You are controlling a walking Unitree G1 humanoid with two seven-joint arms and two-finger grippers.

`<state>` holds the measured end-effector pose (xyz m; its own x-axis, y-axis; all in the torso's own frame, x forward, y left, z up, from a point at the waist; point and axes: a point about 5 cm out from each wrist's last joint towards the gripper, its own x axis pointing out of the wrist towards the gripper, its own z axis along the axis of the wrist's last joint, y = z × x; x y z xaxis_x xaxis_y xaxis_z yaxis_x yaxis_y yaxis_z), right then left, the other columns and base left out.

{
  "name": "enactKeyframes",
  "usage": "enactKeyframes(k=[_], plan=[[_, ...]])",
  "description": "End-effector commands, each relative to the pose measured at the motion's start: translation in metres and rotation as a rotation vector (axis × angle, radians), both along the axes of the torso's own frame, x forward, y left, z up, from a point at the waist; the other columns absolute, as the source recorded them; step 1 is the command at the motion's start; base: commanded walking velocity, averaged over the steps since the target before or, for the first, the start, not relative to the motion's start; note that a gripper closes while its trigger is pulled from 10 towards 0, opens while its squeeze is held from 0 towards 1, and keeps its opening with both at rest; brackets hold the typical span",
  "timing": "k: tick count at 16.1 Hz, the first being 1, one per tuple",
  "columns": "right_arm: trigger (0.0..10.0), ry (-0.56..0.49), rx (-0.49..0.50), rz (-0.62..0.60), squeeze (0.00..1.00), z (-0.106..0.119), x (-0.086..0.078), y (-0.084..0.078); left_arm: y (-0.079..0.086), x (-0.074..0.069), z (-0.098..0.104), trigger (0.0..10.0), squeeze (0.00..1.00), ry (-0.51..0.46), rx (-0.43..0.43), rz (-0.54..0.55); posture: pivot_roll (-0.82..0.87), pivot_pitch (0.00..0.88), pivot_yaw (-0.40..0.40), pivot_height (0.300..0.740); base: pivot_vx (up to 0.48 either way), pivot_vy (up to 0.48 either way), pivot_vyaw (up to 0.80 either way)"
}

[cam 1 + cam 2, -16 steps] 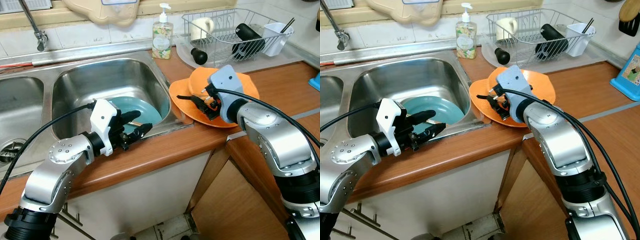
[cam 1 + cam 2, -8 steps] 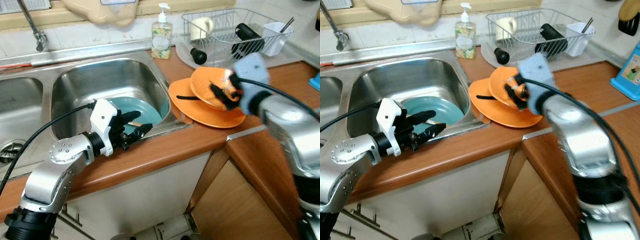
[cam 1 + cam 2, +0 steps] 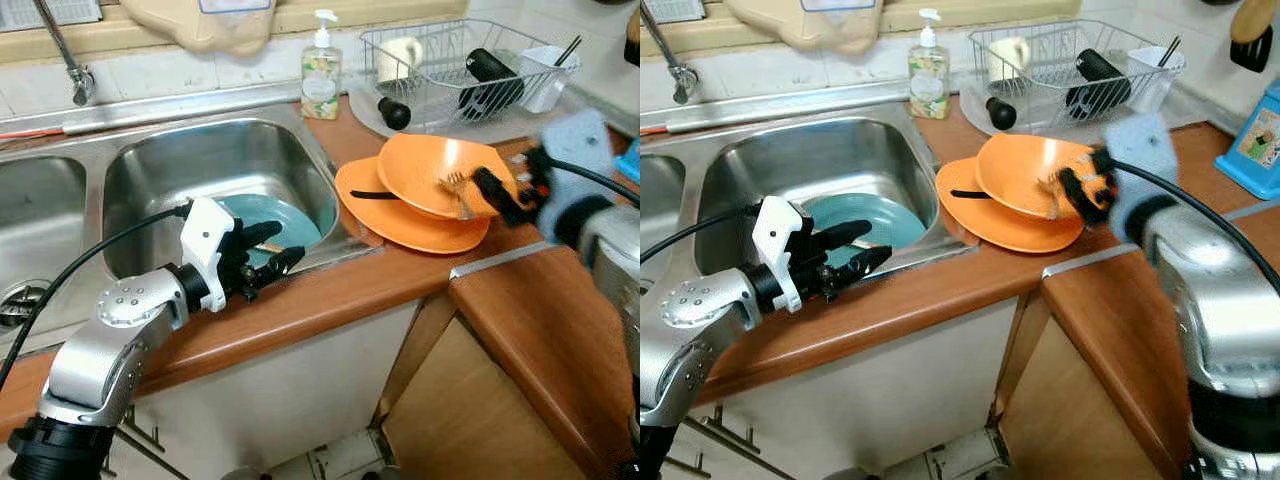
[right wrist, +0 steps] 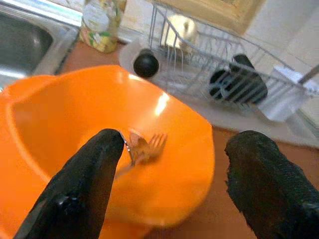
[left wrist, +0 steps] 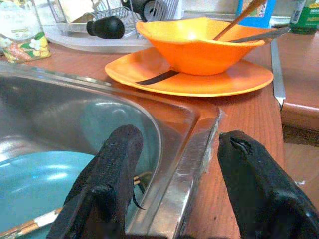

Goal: Kitchen organization

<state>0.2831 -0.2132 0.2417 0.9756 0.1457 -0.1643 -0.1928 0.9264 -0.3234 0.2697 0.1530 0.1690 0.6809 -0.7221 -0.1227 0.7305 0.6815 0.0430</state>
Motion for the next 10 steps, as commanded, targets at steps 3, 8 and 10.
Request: enactKeyframes(k=[3, 8, 10], plan=[[10.0, -0.003, 0.01, -0.04, 0.0, -0.001, -0.01, -0.01, 0.0, 0.001, 0.007, 10.0, 0.0, -0.033, 0.007, 0.005, -0.14, 0.0, 0.033, 0.74, 0.0, 0.0, 0.0], [10.0, -0.024, 0.067, -0.01, 0.0, 0.001, -0.016, -0.01, -0.002, 0.003, 0.007, 10.0, 0.0, -0.039, 0.004, 0.009, -0.14, 0.0, 0.033, 0.74, 0.0, 0.0, 0.0], [10.0, -0.139, 0.195, -0.048, 0.0, 0.018, -0.014, -0.016, -0.003, 0.003, 0.007, 10.0, 0.0, -0.039, 0.0, 0.007, -0.14, 0.0, 0.033, 0.74, 0.0, 0.0, 0.0]])
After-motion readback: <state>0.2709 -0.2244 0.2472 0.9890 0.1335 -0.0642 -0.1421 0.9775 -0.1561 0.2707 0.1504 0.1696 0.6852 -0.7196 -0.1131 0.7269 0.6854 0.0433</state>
